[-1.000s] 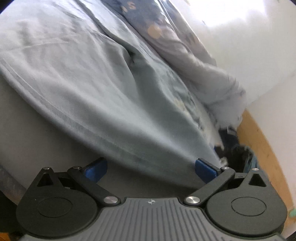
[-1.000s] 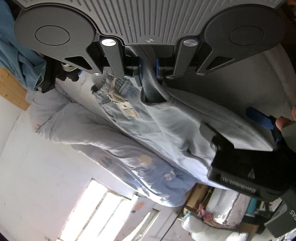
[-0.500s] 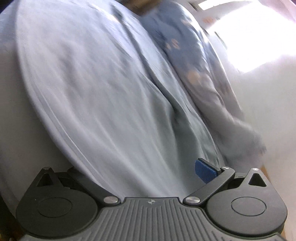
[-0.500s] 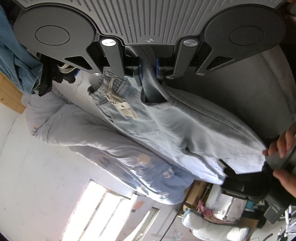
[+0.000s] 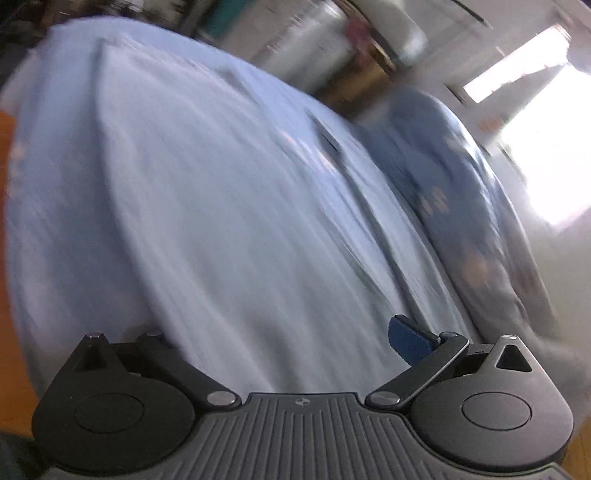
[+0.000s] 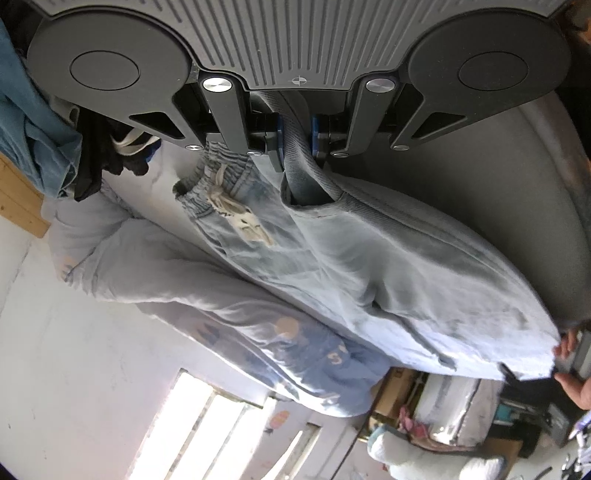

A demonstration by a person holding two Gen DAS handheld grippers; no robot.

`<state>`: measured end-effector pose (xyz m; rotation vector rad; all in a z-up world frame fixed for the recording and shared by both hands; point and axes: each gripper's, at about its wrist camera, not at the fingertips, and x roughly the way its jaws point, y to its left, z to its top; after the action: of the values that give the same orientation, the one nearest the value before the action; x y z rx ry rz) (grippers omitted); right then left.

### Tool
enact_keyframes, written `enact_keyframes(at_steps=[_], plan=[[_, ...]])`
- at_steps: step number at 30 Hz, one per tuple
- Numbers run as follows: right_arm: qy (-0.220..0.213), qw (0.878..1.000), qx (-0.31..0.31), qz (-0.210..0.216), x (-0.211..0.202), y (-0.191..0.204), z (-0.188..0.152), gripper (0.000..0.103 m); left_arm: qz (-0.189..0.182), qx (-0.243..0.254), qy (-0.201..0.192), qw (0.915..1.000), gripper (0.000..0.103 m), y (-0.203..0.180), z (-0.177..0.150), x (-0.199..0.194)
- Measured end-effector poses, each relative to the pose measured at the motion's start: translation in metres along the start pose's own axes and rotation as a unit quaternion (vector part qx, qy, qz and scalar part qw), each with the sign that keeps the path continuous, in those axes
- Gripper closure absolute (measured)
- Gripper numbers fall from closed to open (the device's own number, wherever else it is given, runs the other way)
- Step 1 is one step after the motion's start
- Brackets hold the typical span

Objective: Fold clothes

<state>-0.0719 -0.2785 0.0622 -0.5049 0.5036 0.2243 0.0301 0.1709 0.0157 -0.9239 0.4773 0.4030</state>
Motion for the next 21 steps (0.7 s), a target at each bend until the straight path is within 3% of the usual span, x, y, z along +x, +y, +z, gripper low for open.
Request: enact_keyframes(at_steps=[5,10,18,20,21], plan=[[0.007,1.000,0.002,0.003,0.001,0.001,-0.001,0.088,0.043,-0.045,-0.042,0.9972,0.000,0.030,0.051,0.002],[0.016,1.000,0.007,0.003,0.003,0.003,0.001,0.088,0.056,-0.050,-0.060,0.9954,0.000,0.054,0.087,0.015],[0.048,0.999,0.025,-0.008,0.012,0.012,0.004,0.088,0.058,-0.038,-0.057,0.9960,0.003,0.067,0.100,0.024],[0.058,0.998,0.029,-0.010,0.015,0.013,0.005,0.088,0.087,-0.041,-0.057,0.9937,0.028,0.073,0.102,0.024],[0.063,0.998,0.029,-0.011,0.016,0.014,0.004,0.088,0.101,-0.043,-0.058,0.9923,0.063,0.077,0.103,0.024]])
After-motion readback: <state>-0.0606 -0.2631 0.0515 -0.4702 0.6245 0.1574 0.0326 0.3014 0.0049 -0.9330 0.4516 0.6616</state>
